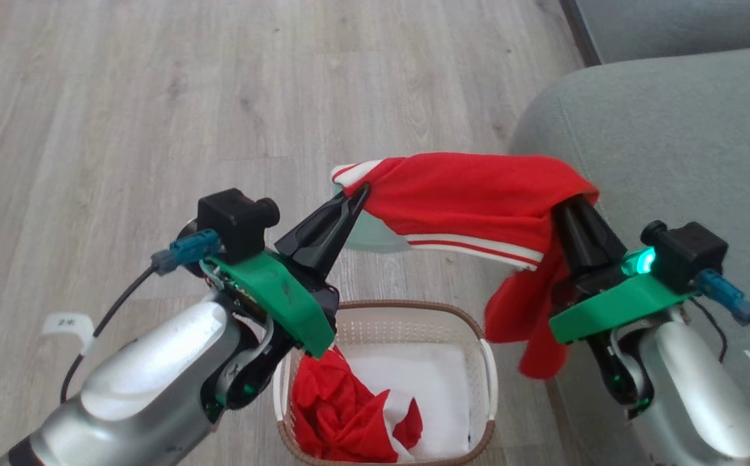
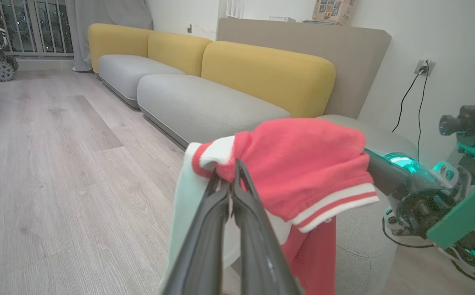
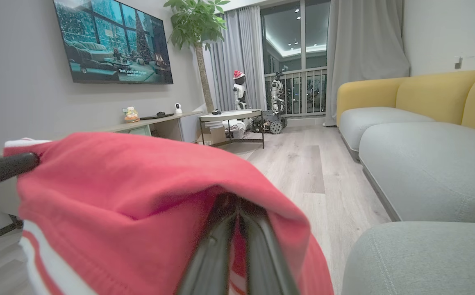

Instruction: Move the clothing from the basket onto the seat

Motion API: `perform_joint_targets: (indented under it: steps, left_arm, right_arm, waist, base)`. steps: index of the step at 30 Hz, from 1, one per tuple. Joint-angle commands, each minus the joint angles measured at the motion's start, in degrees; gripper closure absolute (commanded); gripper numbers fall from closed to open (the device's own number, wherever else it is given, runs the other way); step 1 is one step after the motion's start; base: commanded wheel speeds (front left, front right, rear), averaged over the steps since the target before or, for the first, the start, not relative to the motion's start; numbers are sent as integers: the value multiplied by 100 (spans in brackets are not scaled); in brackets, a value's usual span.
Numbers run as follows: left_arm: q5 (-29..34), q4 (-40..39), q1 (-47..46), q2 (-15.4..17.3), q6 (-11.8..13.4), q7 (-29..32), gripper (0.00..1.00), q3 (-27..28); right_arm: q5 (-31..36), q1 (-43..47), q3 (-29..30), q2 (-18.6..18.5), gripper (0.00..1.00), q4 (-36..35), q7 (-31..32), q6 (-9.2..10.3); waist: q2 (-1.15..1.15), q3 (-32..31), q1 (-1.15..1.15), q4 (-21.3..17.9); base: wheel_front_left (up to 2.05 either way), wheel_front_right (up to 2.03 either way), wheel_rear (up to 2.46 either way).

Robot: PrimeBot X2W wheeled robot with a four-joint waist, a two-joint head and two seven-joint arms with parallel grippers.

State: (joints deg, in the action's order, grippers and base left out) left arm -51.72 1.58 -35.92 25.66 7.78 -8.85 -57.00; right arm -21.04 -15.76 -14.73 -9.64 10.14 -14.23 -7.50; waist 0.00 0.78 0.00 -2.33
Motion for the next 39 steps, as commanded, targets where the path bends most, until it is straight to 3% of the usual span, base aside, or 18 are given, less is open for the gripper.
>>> perform_joint_targets:
  steps: [1, 2, 14, 21, 31, 39]
  left_arm:
    - [-14, -127, -214, 185, 35, -77, 36, 237]
    - [-16, -132, -185, 173, 27, -90, 0, 217]
    - [104, -249, -25, 218, 24, -182, 0, 66]
    - [201, -285, 8, 236, 41, -224, 0, -8]
    - [375, -334, -117, 262, 20, -224, 0, -94]
    - [459, -311, -200, 267, 19, -246, 0, -114]
  right_arm:
    - [62, -117, -6, -78, 100, -297, -76, 1]
    - [80, -100, 30, -88, 100, -355, -76, 1]
    - [273, -38, 394, -262, 100, -803, -76, 1]
    - [357, 56, 631, -337, 100, -1070, -76, 1]
    - [435, 157, 862, -301, 100, -1420, -76, 1]
    - [458, 156, 898, -272, 100, -1551, -77, 1]
  waist:
    - [0, 23, 0, -74]
    - [0, 27, 0, -109]
    - [0, 126, 0, -653]
    - [0, 197, 0, -1177]
    - [0, 459, 0, -1842]
    - [0, 564, 0, -2148]
  base:
    - [0, 0, 0]
    - [0, 0, 0]
    - [0, 0, 0]
    - [0, 0, 0]
    - [0, 0, 0]
    - [0, 0, 0]
